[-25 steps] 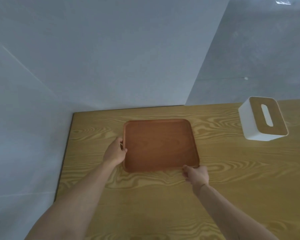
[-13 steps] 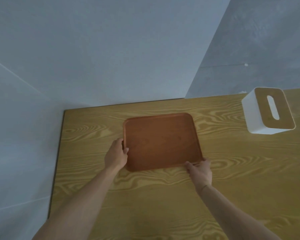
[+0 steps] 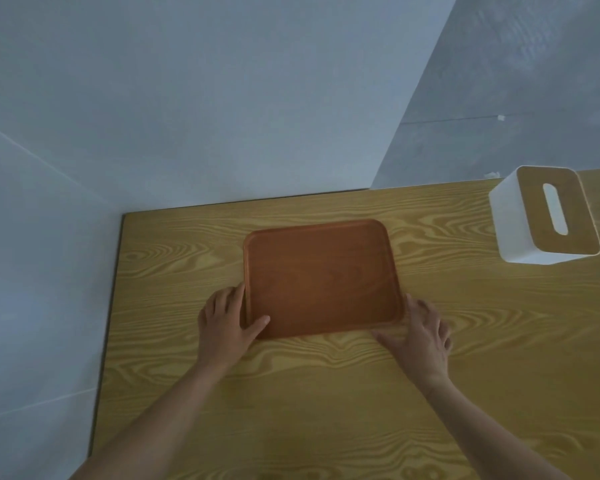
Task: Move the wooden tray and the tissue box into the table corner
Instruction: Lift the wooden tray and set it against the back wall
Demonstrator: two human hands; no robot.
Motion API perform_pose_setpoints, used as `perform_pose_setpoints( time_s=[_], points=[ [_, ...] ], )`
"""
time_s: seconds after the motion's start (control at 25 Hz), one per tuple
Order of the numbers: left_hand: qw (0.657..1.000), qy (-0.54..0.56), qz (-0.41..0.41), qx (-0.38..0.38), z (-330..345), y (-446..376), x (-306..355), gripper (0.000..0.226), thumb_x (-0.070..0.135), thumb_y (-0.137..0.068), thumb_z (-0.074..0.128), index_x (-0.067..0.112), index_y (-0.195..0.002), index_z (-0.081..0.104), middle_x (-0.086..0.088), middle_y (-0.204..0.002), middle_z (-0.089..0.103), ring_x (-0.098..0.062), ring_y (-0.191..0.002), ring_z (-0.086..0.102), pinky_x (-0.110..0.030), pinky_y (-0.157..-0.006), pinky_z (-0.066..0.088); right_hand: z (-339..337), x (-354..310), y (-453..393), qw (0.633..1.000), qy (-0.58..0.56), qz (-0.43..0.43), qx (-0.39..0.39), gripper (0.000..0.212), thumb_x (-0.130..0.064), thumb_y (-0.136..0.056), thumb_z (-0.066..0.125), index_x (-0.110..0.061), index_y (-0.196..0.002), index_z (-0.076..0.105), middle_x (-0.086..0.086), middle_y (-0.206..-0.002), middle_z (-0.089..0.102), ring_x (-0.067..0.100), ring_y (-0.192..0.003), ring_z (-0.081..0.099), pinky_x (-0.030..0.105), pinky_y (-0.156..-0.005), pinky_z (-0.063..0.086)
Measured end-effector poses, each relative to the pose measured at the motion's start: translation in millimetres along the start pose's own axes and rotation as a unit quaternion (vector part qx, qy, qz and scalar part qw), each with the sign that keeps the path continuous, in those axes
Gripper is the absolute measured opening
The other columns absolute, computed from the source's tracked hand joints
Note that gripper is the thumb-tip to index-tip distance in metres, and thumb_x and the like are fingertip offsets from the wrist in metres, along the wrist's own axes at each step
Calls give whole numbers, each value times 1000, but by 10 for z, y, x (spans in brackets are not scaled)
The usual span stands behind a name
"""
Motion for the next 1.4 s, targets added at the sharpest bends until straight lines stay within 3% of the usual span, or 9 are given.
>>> perform_pose_setpoints(
  time_s=[0.12,0.24,0.6,0.84,1.16,1.4],
  points=[
    [998,-22,22,-52,116,125,-103,118,92,-65,40,22,-157,17,-2,-162,24,-28,-149,14,-56,-116,17,-18,105,-84,996,65,-61,-23,111,-75,-70,65,-33,-159,12,1,-167,10,30,-151,3,57,-119,10],
    [997,-33,27,-70,165,144,-151,123,93,-61,44,27,-158,5,5,-166,12,-24,-152,5,-56,-118,9,-1,147,-120,992,85,-86,-23,108,-80,-73,54,-34,-159,7,1,-169,8,30,-153,1,64,-118,8],
    [998,-13,30,-50,139,35,-144,119,91,-62,47,29,-157,9,8,-165,16,-23,-152,3,-56,-118,11,3,87,-185,996,49,-77,-4,100,-85,-67,40,-47,-155,11,-4,-168,12,25,-154,0,72,-114,6],
    [998,2,18,-58,75,-225,-44,118,88,-62,51,34,-156,4,6,-166,10,-24,-152,-1,-57,-118,8,-65,-10,-424,999,26,-45,-11,95,-78,-73,57,-55,-152,8,-7,-169,7,24,-154,-4,73,-114,3],
    [998,19,-13,-62,-43,-496,129,116,77,-64,66,36,-155,6,-4,-166,8,-28,-151,0,-59,-118,10,-193,-169,-741,999,0,-11,-33,94,-74,-72,65,-62,-148,10,-3,-168,3,29,-152,-7,74,-113,1],
    [997,16,-27,-66,-60,-593,211,116,74,-65,70,37,-155,6,-6,-164,10,-30,-150,4,-59,-118,13,-235,-227,-835,1000,-6,0,-29,93,-72,-71,69,-62,-147,16,-1,-165,6,34,-149,0,73,-113,7]
  ],
)
Point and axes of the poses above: each hand's wrist, its own y-axis away from the middle knuckle, its own z-axis out of the palm, x = y × z, the point moved 1 cm from there along -y, towards the middle knuckle
